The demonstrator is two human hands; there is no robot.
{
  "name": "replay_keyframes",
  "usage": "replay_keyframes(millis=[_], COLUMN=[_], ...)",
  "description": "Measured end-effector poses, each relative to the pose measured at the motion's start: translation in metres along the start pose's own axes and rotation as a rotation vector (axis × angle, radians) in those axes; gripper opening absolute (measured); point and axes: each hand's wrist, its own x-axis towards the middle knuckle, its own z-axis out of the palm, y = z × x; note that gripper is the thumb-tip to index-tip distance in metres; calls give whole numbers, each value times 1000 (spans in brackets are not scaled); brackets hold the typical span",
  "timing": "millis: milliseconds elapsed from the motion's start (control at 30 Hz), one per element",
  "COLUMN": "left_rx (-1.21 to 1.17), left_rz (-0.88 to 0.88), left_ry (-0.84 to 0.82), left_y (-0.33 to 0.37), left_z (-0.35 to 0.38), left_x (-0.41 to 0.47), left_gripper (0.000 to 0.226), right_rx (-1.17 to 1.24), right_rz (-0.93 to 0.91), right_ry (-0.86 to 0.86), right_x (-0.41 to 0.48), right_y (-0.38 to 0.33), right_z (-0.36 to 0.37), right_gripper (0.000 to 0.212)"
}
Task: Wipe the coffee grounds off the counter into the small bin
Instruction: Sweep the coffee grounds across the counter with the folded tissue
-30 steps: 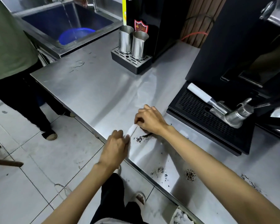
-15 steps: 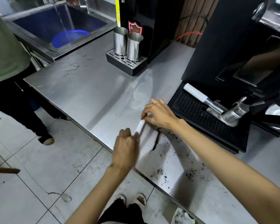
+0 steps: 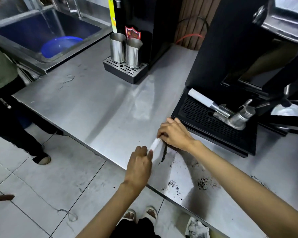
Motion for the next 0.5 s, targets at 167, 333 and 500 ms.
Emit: replay_keyframes(millis=[167,333,500], left_rx=[-157,-140,-107], left_rz=[43,91,123], left_ry=[16,36,-81], left_y=[-2,-16,-8], left_z=[-5,-16,-3], left_x=[26,79,117], left_gripper=[11,17,34], right_rx=[9,-176,-332], right_rz=[148,326,401], right_ry=[83,258,299], right_x=[-28,-23,-37], right_y=[19,24,30], right_z=[-7,-17,-6], right_gripper=[14,12,12])
